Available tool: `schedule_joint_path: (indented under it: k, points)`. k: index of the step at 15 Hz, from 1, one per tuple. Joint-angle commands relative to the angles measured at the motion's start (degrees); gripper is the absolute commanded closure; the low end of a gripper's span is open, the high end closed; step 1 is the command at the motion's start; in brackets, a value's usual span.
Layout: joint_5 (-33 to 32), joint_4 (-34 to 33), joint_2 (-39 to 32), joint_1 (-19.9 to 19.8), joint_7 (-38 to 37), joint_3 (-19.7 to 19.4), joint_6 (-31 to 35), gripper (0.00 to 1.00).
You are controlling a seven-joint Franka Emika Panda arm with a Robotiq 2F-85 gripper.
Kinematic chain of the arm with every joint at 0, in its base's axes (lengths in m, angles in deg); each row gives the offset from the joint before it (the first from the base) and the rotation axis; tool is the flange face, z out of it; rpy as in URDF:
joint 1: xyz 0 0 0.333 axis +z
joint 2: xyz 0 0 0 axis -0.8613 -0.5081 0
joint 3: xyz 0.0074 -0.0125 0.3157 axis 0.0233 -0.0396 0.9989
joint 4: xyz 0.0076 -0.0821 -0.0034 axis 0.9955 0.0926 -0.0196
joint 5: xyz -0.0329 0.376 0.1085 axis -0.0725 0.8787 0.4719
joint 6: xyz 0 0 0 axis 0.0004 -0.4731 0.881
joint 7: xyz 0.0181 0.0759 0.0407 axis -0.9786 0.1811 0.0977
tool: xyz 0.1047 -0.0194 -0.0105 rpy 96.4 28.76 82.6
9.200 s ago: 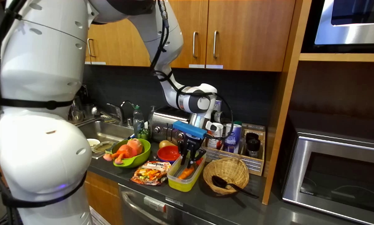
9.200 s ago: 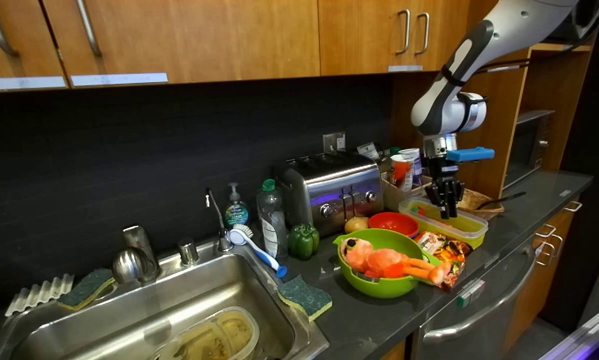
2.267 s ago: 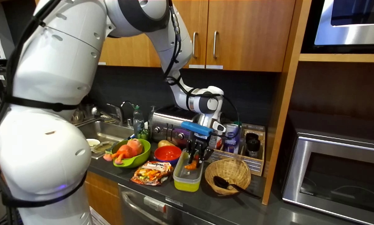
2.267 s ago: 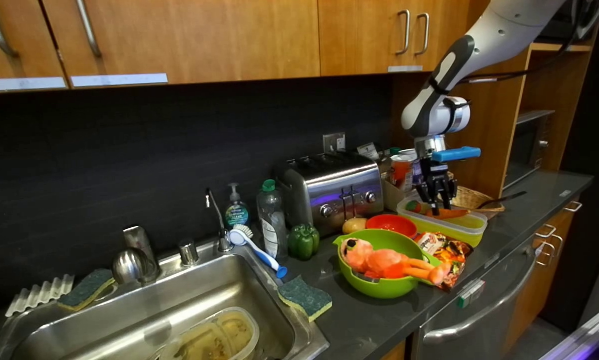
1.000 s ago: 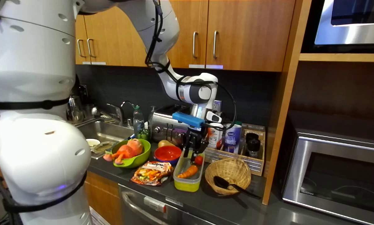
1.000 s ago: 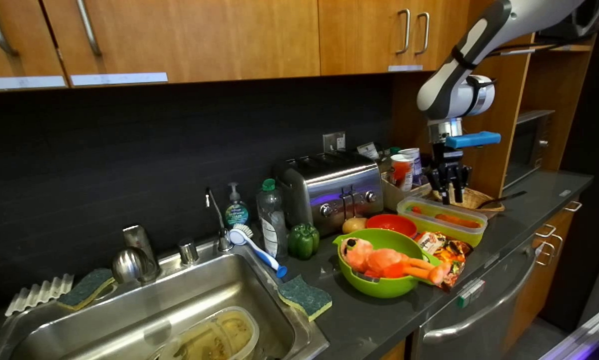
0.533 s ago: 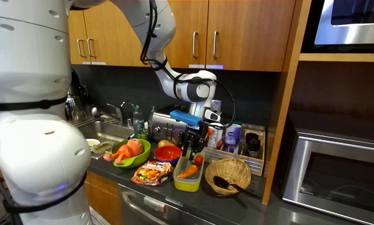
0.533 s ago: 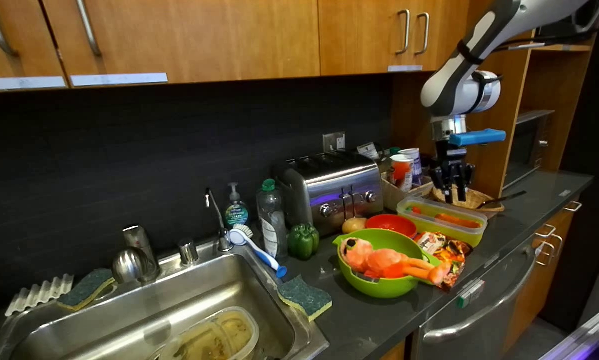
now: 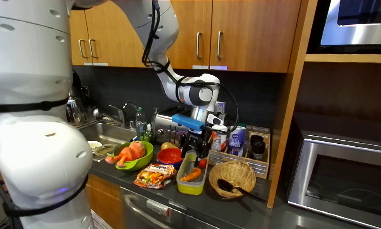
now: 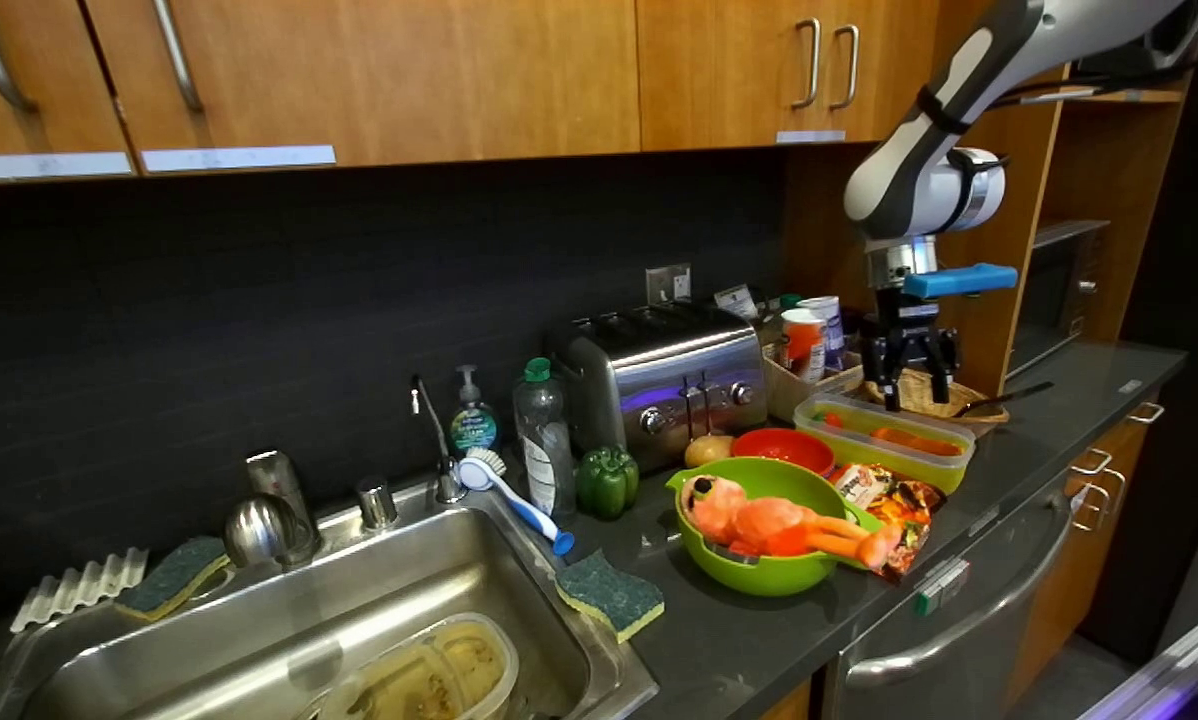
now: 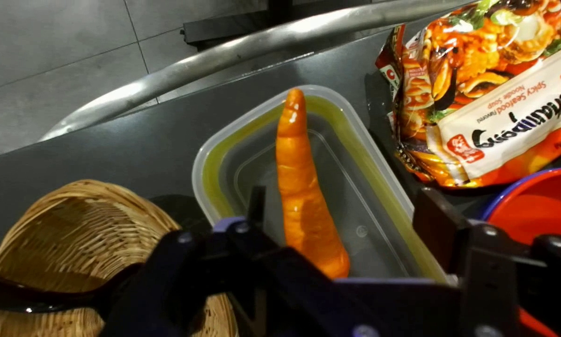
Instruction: Put the carrot in the basket.
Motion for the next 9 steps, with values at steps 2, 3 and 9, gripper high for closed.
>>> schedule_joint_path:
  k: [2, 3, 9]
  points:
    - [-0.6, 0.6, 0.5, 0.5, -0.4, -0.4, -0.1, 0.29]
    - [-0.6, 0.5, 0.3, 0.5, -0.3, -0.4, -0.1, 0.33]
    - [-0.2, -1.5, -2.8, 0.3, 0.9, -0.4, -0.3, 0.32]
